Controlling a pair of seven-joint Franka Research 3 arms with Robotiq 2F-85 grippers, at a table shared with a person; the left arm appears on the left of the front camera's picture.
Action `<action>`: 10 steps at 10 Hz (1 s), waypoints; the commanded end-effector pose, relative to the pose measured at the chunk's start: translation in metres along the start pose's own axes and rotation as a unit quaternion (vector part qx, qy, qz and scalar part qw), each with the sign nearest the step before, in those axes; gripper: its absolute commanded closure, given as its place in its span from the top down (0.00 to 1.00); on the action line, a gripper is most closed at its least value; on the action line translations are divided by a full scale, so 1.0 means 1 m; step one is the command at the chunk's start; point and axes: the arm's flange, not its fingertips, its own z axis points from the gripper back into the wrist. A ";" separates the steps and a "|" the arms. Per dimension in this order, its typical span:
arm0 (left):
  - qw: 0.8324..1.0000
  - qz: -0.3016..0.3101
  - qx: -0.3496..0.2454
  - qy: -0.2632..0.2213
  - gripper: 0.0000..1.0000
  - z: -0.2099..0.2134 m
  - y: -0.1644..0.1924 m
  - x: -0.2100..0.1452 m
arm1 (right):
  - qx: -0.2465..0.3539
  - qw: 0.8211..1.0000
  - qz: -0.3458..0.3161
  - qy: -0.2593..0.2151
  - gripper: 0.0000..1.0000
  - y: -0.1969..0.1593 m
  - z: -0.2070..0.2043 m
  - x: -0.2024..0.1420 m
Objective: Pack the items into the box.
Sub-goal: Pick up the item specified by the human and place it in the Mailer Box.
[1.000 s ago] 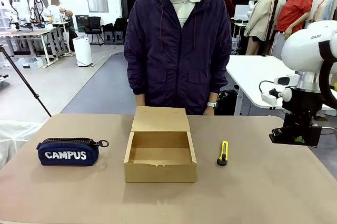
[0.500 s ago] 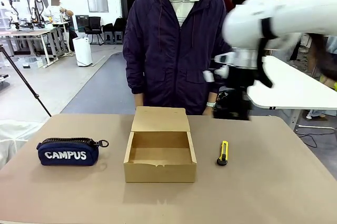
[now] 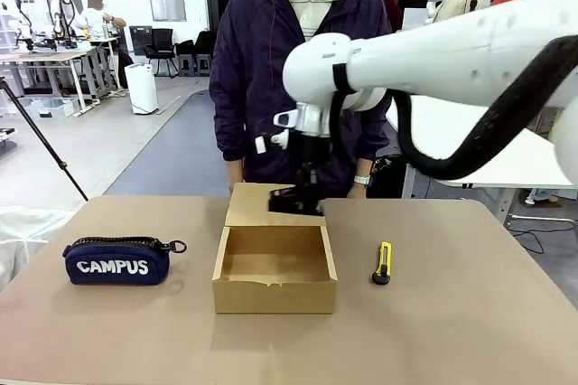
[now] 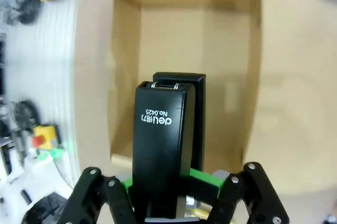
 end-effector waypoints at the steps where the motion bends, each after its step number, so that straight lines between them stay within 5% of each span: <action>1: 1.000 0.000 0.000 0.006 1.00 0.003 -0.002 0.000 | 0.031 0.999 -0.003 -0.011 0.00 -0.007 -0.023 0.025; 5: 1.000 0.000 0.000 0.006 1.00 0.003 -0.002 0.000 | 0.040 0.996 -0.006 0.082 0.00 -0.007 -0.096 0.045; 9: 1.000 0.000 0.000 0.006 1.00 0.003 -0.002 0.000 | 0.032 0.996 -0.012 0.080 0.06 -0.008 -0.093 0.041; 10: 1.000 0.000 0.000 0.006 1.00 0.003 -0.002 0.000 | 0.031 0.996 -0.016 0.080 0.64 -0.008 -0.091 0.040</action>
